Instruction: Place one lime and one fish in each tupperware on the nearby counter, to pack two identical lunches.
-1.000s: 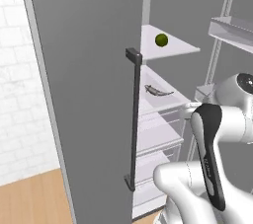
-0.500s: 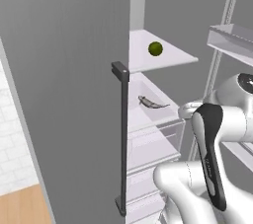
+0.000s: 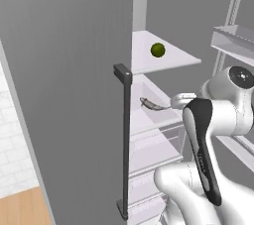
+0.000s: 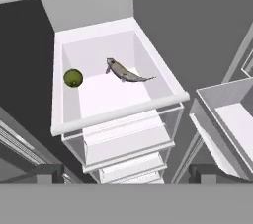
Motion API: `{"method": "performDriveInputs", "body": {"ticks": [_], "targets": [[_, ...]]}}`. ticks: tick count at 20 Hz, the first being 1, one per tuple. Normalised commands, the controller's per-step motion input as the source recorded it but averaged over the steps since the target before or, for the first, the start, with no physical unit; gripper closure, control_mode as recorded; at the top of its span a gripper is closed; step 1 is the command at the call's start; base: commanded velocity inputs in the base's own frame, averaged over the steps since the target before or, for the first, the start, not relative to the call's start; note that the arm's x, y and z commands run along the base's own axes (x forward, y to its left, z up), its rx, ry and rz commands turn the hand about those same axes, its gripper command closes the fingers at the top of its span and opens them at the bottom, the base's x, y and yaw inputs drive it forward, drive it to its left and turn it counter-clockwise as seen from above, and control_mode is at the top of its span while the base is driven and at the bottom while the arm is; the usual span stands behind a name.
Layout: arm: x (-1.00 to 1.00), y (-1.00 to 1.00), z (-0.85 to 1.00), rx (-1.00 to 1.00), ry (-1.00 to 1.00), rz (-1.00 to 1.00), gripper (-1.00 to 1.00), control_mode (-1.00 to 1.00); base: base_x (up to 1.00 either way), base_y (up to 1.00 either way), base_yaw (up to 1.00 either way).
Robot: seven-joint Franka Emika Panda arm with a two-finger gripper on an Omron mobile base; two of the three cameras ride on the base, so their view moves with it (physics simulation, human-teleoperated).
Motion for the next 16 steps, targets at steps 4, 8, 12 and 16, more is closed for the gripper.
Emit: {"method": "performDriveInputs", "body": {"ticks": [4,8,12,16], "targets": [[0.04,0.08,0.94,0.00,-0.03,0.00,-1.00,-1.00,0.00,0.00,0.00],[0.00,0.03,0.72,0.00,-0.10,0.00,-1.00,-1.00,0.00,0.00,0.00],[0.00,0.00,0.69,0.00,-0.02,0.00,-1.00,-1.00,0.00,0.00,0.00],[0.03,0.02,0.46,0.00,-0.11,0.00,-1.00,-1.00,0.00,0.00,0.00]]}}
